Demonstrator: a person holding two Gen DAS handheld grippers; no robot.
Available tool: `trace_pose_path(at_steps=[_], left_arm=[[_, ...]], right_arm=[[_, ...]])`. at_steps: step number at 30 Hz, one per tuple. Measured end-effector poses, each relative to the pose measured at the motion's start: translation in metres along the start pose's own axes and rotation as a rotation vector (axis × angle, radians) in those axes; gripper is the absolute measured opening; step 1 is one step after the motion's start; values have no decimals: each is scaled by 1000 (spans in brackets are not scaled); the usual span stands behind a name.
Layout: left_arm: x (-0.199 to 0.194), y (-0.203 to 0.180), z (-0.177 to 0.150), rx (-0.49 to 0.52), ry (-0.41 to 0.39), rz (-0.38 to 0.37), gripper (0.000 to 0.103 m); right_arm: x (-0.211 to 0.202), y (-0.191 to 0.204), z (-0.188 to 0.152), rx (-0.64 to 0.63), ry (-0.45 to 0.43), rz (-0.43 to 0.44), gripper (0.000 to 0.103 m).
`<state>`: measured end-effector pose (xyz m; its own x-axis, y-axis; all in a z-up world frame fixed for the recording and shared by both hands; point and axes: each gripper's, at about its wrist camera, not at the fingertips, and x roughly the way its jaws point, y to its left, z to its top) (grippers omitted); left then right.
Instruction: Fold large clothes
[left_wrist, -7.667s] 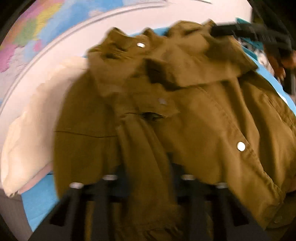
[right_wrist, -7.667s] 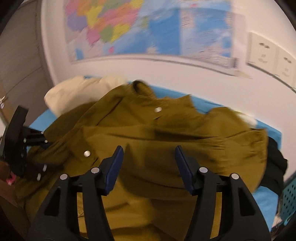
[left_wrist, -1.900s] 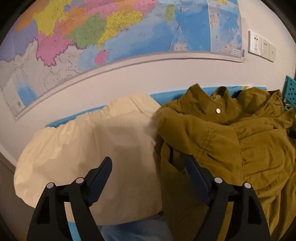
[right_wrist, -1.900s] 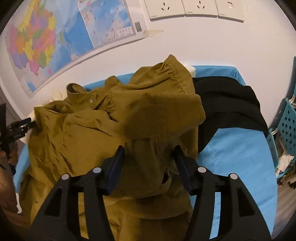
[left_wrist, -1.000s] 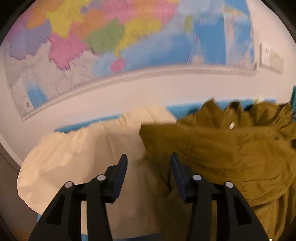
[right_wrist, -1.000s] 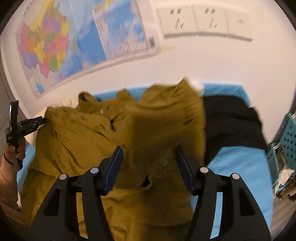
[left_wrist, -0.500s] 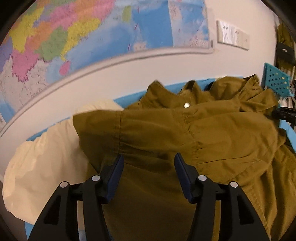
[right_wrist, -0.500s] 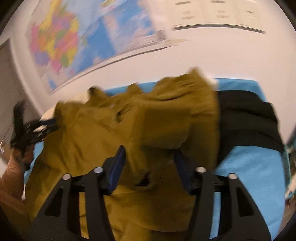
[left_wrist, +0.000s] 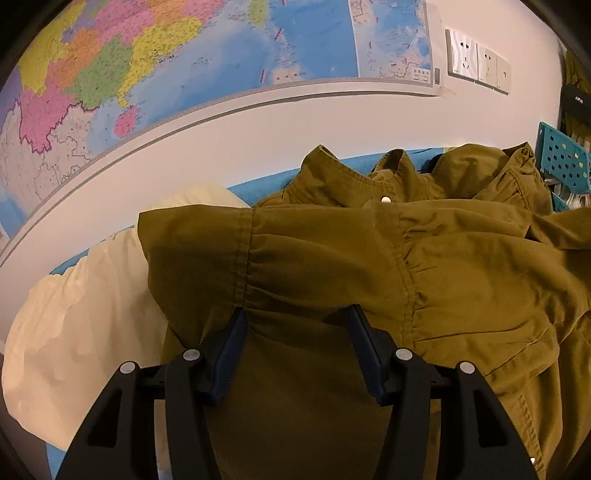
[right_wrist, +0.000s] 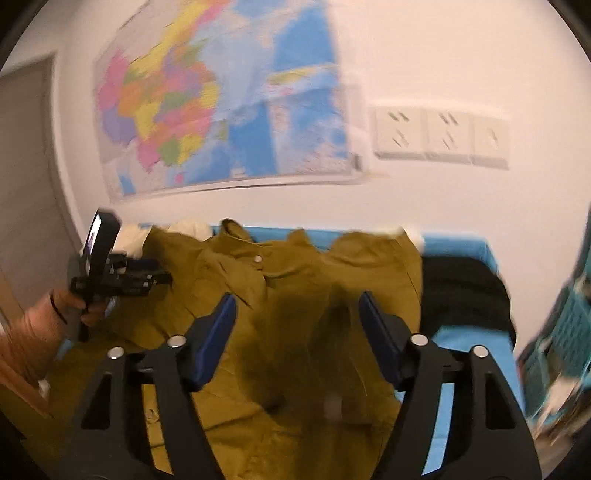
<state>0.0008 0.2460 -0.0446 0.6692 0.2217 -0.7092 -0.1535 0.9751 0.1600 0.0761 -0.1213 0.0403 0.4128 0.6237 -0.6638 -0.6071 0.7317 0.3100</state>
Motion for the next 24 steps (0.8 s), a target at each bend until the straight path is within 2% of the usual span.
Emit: trace_pose_path(at_steps=[3, 5, 9, 11, 12, 13, 16, 19, 21, 24], left_arm=[[1, 0, -1, 4, 2, 7, 54], [0, 1, -1, 5, 6, 10, 53], [1, 0, 1, 2, 10, 20, 53], [1, -1, 3, 4, 10, 29, 52], [0, -1, 3, 7, 8, 37, 52], [-1, -1, 3, 10, 4, 43, 50], [-12, 2, 3, 19, -38, 105, 52], [-28, 9, 7, 15, -87, 105, 72], [-27, 9, 12, 32, -92, 150, 74], [-14, 11, 21, 38, -53, 180, 74]], right_arm=[[21, -41, -20, 106, 100, -6, 62], [31, -55, -30, 160, 126, -1, 62], [59, -50, -37, 94, 211, -26, 63], [74, -44, -35, 51, 245, -24, 43], [79, -40, -33, 27, 265, -33, 23], [82, -33, -29, -21, 280, -54, 19], [72, -14, -16, -120, 236, -91, 12], [52, -2, 5, -184, 133, -125, 9], [47, 7, 21, -230, 72, -167, 8], [48, 12, 38, -265, 15, -197, 7]])
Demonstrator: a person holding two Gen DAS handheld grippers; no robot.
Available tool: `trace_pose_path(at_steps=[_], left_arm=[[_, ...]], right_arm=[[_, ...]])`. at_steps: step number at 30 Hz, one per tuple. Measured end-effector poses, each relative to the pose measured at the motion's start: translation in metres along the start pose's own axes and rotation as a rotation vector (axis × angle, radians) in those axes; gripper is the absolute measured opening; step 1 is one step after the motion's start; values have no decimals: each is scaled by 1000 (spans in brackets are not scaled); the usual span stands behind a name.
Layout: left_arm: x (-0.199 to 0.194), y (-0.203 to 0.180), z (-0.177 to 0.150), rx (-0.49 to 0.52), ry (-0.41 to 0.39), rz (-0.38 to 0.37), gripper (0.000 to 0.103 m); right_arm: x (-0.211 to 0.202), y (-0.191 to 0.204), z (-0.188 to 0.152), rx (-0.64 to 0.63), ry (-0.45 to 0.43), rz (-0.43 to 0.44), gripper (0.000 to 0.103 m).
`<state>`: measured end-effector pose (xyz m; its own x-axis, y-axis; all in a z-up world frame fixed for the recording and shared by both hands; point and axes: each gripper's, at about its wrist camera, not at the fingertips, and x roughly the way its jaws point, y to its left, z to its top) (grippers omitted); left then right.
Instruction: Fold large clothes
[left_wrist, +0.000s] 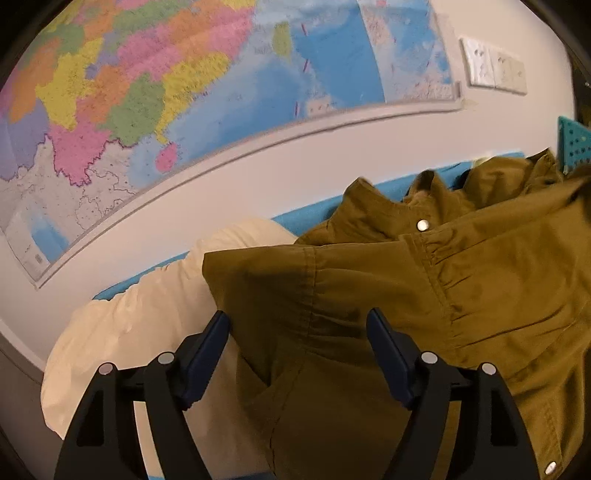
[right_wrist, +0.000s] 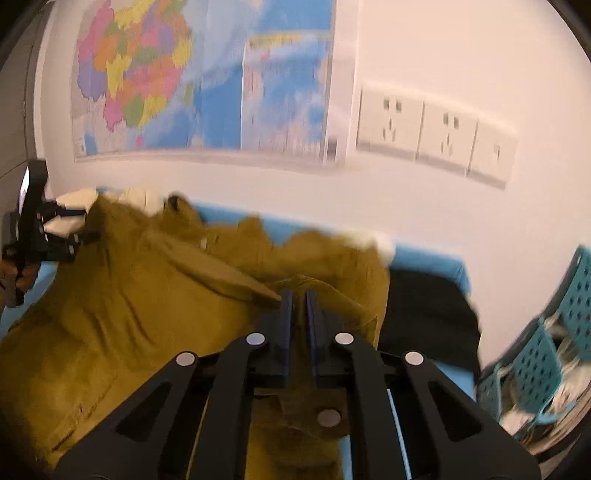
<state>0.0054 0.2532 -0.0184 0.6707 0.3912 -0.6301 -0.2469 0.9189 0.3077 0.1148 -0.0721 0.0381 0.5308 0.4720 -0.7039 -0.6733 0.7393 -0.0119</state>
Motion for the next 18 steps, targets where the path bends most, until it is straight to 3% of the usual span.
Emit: trace_pose_path(at_steps=[1, 4, 8, 12, 15, 18], left_arm=[[5, -1, 1, 1, 9, 16, 72], [21, -2, 1, 8, 27, 81, 69], [33, -3, -5, 18, 34, 122, 69], [22, 3, -7, -25, 14, 93, 69], [2, 5, -9, -50, -23, 43, 69], [-18, -2, -11, -33, -64, -5, 69]], right_arm=[[5, 0, 1, -22, -2, -14, 7], [43, -8, -9, 16, 111, -22, 9], [70, -17, -36, 57, 213, -40, 26], [40, -20, -37, 97, 138, -13, 38], [16, -13, -33, 105, 81, 46, 40], [11, 6, -33, 78, 82, 97, 40]])
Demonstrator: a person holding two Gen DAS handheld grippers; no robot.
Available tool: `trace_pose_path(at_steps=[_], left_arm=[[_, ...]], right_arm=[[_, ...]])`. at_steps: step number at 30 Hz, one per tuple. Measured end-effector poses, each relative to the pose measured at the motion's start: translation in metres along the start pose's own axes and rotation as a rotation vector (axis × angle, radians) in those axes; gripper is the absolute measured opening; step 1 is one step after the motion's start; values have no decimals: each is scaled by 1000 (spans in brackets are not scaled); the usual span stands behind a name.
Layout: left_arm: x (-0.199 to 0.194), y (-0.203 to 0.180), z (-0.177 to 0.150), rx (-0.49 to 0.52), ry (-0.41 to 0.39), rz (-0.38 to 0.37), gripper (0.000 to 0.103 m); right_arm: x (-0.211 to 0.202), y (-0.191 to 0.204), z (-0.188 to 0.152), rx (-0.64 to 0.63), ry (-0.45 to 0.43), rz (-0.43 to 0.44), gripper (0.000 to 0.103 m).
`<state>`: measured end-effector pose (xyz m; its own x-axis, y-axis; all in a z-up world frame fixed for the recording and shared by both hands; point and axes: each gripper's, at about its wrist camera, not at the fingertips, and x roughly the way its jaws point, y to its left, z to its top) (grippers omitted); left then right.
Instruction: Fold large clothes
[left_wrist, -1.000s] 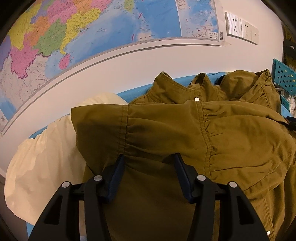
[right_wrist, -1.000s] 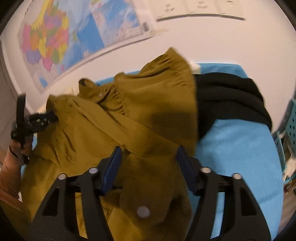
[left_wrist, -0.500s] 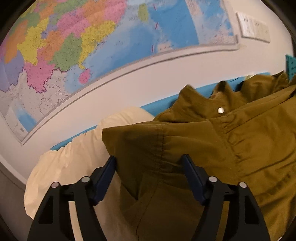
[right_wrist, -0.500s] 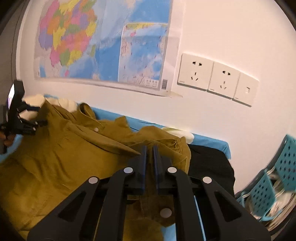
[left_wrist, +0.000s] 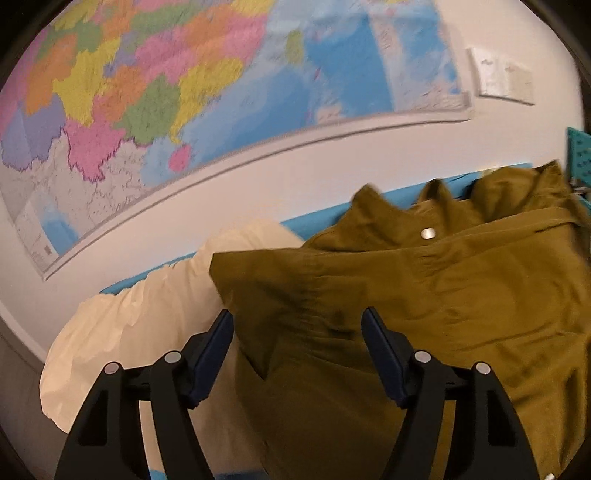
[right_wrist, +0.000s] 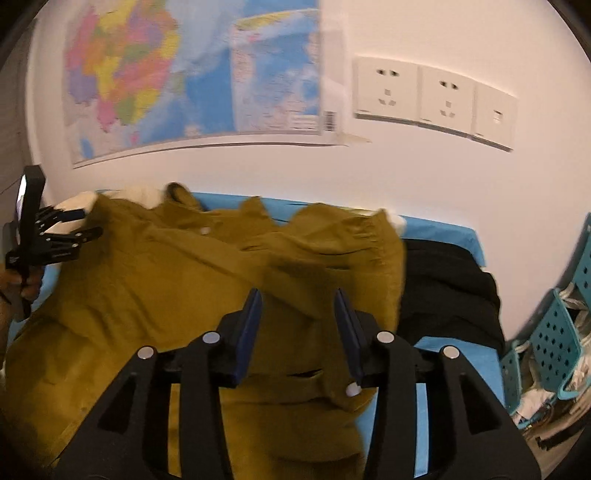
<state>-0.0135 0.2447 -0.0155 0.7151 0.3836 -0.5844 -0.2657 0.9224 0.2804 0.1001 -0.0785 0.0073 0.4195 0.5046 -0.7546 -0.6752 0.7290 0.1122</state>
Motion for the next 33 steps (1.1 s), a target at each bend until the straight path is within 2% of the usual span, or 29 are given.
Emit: trace_pose_path(at_steps=[4, 8, 12, 14, 16, 18, 22, 25, 28, 33], left_arm=[[-15, -13, -4, 25, -6, -66, 69], [-19, -22, -8, 46, -8, -86, 69], [-5, -23, -15, 50, 33, -65, 69], [7, -21, -18, 48, 65, -46, 68], [21, -20, -23, 45, 103, -16, 66], [25, -20, -25, 45, 106, -10, 66], [16, -21, -24, 40, 88, -18, 66], [4, -18, -24, 35, 64, -37, 66], [-10, -19, -27, 47, 42, -50, 67], [-24, -24, -38, 71, 38, -101, 67]], right_arm=[[8, 17, -3, -33, 31, 42, 40], [29, 25, -4, -65, 80, 66, 40], [62, 26, -6, -87, 145, 49, 39], [81, 23, -9, -101, 174, 17, 33], [93, 17, -12, -69, 200, 38, 34], [92, 18, -11, -57, 195, 40, 34], [69, 23, -10, -65, 161, 33, 41], [46, 26, -9, -65, 123, 59, 42], [27, 35, -11, -72, 109, 121, 44], [34, 61, -22, -161, 173, 172, 44]])
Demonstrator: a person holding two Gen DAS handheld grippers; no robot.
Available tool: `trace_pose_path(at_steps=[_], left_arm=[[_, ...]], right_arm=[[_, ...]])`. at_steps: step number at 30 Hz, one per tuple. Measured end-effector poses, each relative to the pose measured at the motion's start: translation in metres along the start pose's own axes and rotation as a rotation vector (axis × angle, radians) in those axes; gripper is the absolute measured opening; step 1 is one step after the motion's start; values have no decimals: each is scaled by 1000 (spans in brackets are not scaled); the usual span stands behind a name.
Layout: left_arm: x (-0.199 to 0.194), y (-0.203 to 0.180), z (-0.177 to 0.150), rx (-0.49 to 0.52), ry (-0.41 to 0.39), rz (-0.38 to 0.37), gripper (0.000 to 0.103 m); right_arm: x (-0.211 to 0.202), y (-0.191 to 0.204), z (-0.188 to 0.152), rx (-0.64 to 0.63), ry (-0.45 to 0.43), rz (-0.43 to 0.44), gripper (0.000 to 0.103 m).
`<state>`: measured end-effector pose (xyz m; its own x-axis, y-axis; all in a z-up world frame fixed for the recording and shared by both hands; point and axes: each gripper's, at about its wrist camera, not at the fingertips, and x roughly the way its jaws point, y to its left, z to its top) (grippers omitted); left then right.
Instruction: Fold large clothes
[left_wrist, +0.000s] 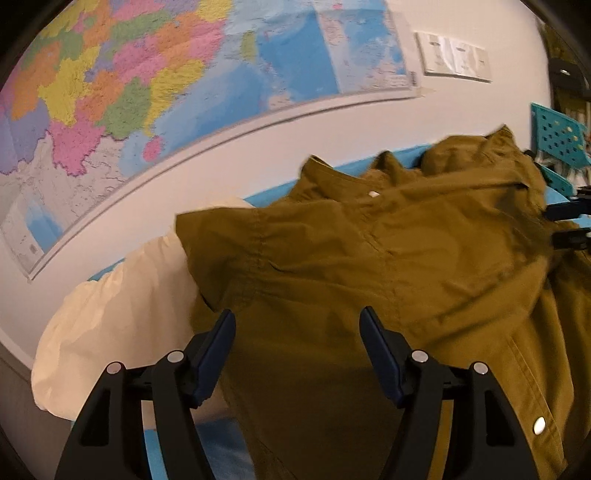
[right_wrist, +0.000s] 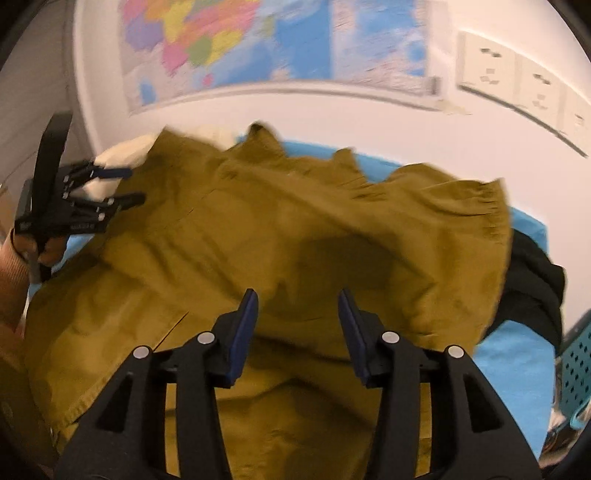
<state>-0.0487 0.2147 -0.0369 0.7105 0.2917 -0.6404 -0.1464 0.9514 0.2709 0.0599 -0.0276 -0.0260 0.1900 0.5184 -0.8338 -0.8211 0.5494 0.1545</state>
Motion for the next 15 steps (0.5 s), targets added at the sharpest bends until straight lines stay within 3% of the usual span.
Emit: trace_pose_path(at_steps=[5, 7, 9, 11, 15], left_arm=[[18, -8, -14, 37, 53, 70, 67], [22, -6, -16, 21, 72, 85, 67], [7, -5, -18, 12, 36, 90, 68], [-6, 3, -21, -8, 12, 66, 74], [-37, 30, -39, -115, -13, -39, 76]], right_arm=[[41, -2, -2, 20, 104, -20, 43], [38, -2, -2, 32, 94, -20, 45], [22, -3, -2, 60, 62, -8, 50], [-4, -5, -8, 93, 14, 10, 56], [-51, -20, -37, 217, -31, 52, 65]])
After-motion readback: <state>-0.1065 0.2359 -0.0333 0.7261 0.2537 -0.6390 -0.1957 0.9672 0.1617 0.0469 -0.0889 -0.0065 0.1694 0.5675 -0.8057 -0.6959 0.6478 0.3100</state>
